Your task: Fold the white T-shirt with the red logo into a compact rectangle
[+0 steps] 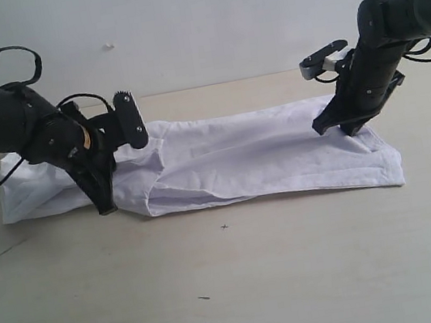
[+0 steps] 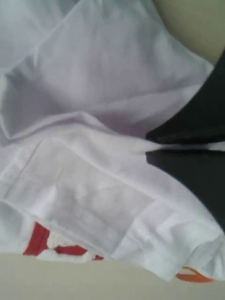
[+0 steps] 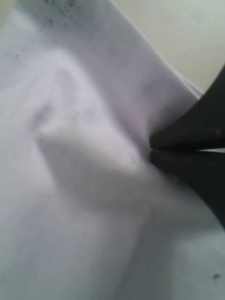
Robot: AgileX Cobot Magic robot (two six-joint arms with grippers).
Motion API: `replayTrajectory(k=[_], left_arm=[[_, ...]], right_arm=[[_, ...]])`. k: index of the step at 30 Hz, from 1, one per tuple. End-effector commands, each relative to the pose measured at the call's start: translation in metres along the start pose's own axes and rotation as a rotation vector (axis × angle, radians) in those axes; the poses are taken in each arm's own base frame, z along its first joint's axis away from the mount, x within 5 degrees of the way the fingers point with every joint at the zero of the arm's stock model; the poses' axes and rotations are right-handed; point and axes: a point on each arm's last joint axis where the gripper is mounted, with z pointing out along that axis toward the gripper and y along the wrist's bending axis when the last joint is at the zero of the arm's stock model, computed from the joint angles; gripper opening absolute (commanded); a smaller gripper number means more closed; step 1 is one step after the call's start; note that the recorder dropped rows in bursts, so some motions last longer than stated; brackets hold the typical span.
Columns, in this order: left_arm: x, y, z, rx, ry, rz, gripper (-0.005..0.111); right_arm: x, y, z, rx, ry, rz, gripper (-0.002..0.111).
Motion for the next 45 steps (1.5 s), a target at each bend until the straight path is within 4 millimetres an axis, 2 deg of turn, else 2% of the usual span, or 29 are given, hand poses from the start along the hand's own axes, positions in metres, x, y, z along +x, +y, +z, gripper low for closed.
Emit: replayTrajectory(k=[1,6,8,11,16,18,19,23,26,27,28,29,31,32,35,37,38,42,45], left_arm=[[-0.009,0.011,-0.004,-0.099,-0.076,0.153,0.000],[-0.013,0.018,-0.005,-0.206,-0.079,0.555,0.000],[-0.013,0.021,-0.005,-0.227,-0.069,0.625,0.000],[-0.012,0.034,-0.005,-0.257,-0.065,0.611,0.006],[-0.013,0.047,-0.002,-0.285,-0.093,0.515,0.042],[-0.014,0.047,0.003,-0.280,-0.102,0.480,0.050],[-0.013,0.045,0.006,-0.272,-0.100,0.477,0.050],[-0.013,0.042,0.011,-0.258,-0.102,0.443,0.046],[-0.011,0.046,0.006,-0.260,-0.092,0.280,0.034],[-0.008,0.051,-0.002,-0.271,-0.073,0.107,0.022],[-0.006,0.053,-0.005,-0.277,-0.067,0.032,0.016],[0.000,0.057,-0.008,-0.283,-0.057,-0.164,-0.001],[0.010,0.056,-0.008,-0.236,-0.053,-0.378,0.000],[0.013,0.048,-0.007,-0.181,-0.049,-0.420,0.000],[0.019,0.038,-0.004,-0.054,-0.018,-0.481,0.000],[0.029,0.032,-0.003,0.091,0.029,-0.497,0.000],[0.039,0.034,0.000,0.145,0.056,-0.591,0.000],[0.077,0.032,0.009,0.238,0.205,-0.680,0.000],[0.086,0.022,0.021,0.287,0.263,-0.675,0.000]], right_arm=[[0.007,0.003,0.011,-0.029,0.041,0.011,0.000],[0.007,0.003,0.011,-0.029,0.041,0.011,0.000],[0.007,0.003,0.011,-0.029,0.041,0.011,0.000],[0.007,0.003,0.011,-0.029,0.041,0.011,0.000],[0.007,0.003,0.011,-0.029,0.041,0.011,0.000],[0.007,0.003,0.011,-0.029,0.041,0.011,0.000],[0.007,0.003,0.011,-0.029,0.041,0.011,0.000],[0.007,0.003,0.011,-0.029,0.041,0.011,0.000],[0.007,0.003,0.011,-0.029,0.041,0.011,0.000],[0.007,0.003,0.011,-0.029,0.041,0.011,0.000],[0.007,0.003,0.011,-0.029,0.041,0.011,0.000],[0.007,0.003,0.011,-0.029,0.041,0.011,0.000],[0.007,0.003,0.011,-0.029,0.041,0.011,0.000],[0.007,0.003,0.010,-0.028,0.038,0.011,0.000],[0.006,0.003,0.010,-0.027,0.035,0.011,0.000],[0.006,0.003,0.010,-0.026,0.034,0.011,0.000],[0.007,0.003,0.010,-0.028,0.039,0.011,0.000],[0.008,0.003,0.010,-0.032,0.050,0.013,0.000],[0.008,0.004,0.010,-0.034,0.056,0.013,0.000]])
